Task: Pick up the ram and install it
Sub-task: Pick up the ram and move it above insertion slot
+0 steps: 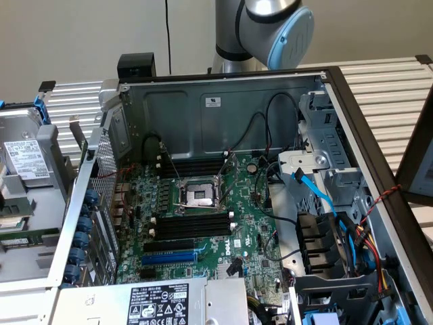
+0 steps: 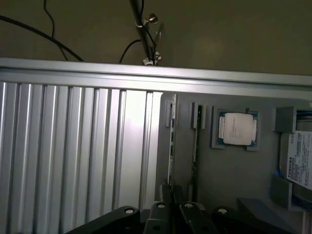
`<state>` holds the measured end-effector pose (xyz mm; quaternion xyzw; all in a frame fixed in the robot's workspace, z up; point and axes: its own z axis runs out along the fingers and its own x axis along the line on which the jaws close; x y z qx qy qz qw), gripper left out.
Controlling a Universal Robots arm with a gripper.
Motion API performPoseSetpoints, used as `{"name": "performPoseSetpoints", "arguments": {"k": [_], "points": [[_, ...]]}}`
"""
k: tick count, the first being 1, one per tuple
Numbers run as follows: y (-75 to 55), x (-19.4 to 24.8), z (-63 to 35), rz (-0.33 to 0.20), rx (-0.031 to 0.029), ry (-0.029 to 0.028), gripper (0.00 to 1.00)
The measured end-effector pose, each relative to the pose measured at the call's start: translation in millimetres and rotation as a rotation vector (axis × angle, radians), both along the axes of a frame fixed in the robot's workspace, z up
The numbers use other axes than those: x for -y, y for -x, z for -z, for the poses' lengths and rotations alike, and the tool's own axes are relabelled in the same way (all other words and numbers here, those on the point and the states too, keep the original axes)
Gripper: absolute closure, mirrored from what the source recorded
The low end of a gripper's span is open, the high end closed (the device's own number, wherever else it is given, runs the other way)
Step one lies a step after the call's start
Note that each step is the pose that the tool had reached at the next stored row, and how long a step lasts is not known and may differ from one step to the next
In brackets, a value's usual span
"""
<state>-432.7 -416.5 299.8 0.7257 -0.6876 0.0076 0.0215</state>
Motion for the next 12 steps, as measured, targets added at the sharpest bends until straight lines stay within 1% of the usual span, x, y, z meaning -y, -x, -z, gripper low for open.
{"name": "performPoseSetpoints", "arguments": {"k": [12], "points": [[-1.8,0.4,-54.5,0.004,0.0000,0.0001,0.87]]}}
